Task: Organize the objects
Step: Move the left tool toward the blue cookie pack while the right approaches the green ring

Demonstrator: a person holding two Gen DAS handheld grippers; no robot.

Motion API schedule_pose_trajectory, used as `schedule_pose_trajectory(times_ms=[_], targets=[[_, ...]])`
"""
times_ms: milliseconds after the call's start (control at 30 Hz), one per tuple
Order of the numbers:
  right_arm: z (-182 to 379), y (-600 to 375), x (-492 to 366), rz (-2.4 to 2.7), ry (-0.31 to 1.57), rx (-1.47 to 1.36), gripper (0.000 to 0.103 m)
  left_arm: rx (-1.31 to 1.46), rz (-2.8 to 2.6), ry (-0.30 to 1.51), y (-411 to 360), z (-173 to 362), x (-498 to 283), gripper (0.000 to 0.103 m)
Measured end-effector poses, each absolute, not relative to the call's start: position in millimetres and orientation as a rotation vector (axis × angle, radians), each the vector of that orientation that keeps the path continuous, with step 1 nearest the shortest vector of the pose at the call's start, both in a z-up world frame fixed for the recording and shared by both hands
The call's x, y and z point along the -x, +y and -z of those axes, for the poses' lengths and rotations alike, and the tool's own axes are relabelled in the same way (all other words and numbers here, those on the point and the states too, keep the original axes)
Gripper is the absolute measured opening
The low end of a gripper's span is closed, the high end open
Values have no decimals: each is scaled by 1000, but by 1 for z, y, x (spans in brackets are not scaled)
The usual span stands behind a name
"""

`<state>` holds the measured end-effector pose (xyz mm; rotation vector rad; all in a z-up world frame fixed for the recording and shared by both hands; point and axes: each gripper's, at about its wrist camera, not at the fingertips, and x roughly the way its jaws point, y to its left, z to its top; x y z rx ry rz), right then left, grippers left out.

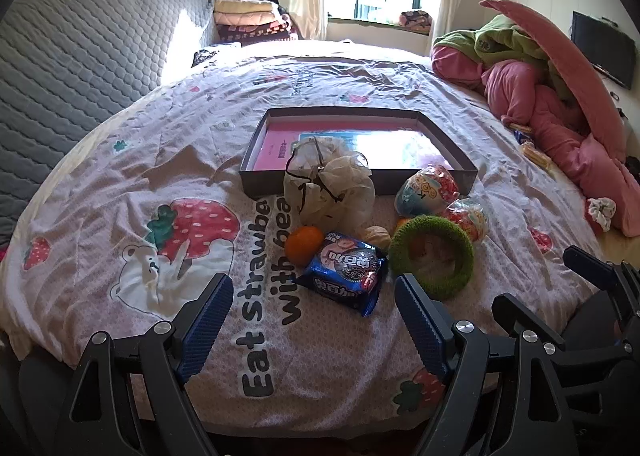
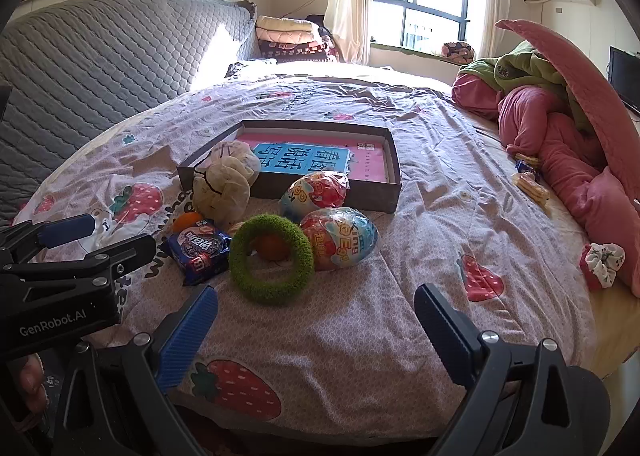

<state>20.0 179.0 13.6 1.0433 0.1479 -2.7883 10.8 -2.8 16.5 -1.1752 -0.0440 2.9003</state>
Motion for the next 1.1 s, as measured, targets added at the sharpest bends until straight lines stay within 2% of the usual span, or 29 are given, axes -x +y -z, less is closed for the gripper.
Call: schedule_pose_trajectory(times_ms=[1100], targets=[[-1, 180, -12, 2759, 115, -1096, 99, 1273, -2848, -66, -8, 9, 2, 84]])
